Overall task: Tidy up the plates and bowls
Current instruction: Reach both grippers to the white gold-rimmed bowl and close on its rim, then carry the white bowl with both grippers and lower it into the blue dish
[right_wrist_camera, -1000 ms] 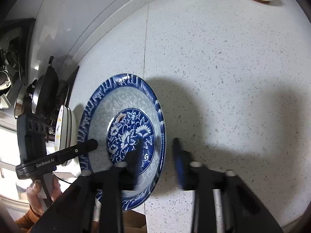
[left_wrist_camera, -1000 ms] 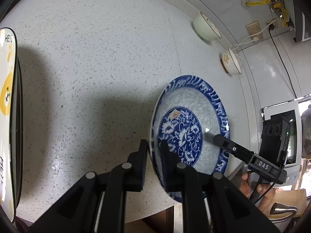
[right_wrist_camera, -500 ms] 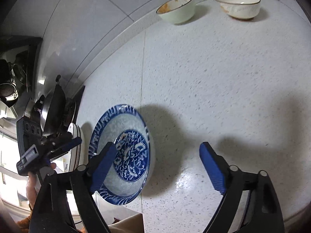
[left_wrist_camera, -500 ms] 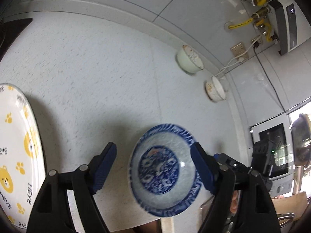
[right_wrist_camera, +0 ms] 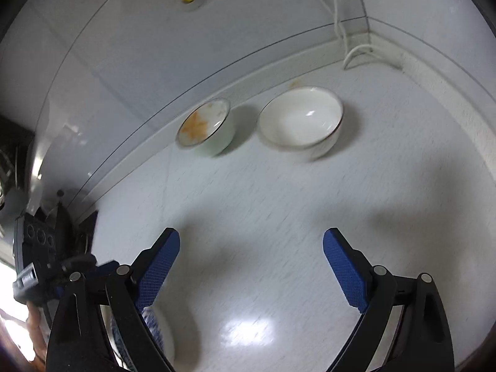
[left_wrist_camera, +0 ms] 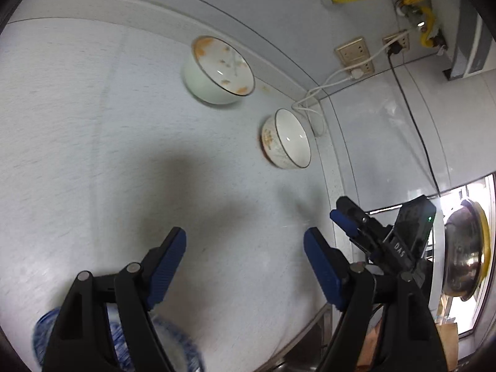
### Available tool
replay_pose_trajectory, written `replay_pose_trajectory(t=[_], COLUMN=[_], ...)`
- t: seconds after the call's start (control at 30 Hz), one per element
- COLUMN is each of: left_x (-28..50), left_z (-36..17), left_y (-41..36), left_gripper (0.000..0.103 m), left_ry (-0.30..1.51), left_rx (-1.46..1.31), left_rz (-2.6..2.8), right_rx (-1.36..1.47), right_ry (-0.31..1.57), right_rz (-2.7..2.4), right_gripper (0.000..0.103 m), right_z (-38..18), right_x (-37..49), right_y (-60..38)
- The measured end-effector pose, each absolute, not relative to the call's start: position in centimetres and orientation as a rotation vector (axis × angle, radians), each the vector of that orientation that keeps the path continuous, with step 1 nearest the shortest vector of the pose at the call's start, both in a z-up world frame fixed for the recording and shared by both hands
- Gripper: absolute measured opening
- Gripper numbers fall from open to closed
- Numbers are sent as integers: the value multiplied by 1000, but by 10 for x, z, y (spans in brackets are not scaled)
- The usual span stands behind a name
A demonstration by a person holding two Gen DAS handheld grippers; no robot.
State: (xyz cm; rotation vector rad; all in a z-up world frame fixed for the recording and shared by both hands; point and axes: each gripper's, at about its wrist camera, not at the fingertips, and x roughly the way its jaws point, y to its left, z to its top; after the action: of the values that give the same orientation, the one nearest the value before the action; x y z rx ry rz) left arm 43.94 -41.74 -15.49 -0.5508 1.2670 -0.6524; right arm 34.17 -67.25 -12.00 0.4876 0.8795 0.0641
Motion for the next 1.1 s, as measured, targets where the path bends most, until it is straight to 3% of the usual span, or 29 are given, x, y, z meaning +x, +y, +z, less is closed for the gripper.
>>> replay_pose_trajectory(t=[0.5,0.57,0.73,0.83,0.93,0.97,1.1], left_x=[541,551,566,571,574,575,576], left_z=[-204,-211,-225,-231,-236,-237,-239], left_y=[-551,-562,-586,-592,-598,-600,-600], left_gripper=[76,76,73,59,41,26,24], left_ry=[1328,1337,1354,1354,1356,1358,1360], left_rx=[-495,-484,-476,-459,-450,-457,-486], left_rz=[-604,-598,-589,-581,-593,-610,-639], right_rx=[496,489,470,470,489,493,530], right_ry=[961,977,1041,1064,1080,1088,1089], right_rz=[-61,-78,-106,-114,-112,-114,-107], right_gripper=[91,85,56,41,33,32,18], right_z=[-142,-147,-161,-170,-178,-180,-187], right_x=[450,458,479,489,493,494,497], right_y=[-751,-755,-760,-762,-765,-766,-772])
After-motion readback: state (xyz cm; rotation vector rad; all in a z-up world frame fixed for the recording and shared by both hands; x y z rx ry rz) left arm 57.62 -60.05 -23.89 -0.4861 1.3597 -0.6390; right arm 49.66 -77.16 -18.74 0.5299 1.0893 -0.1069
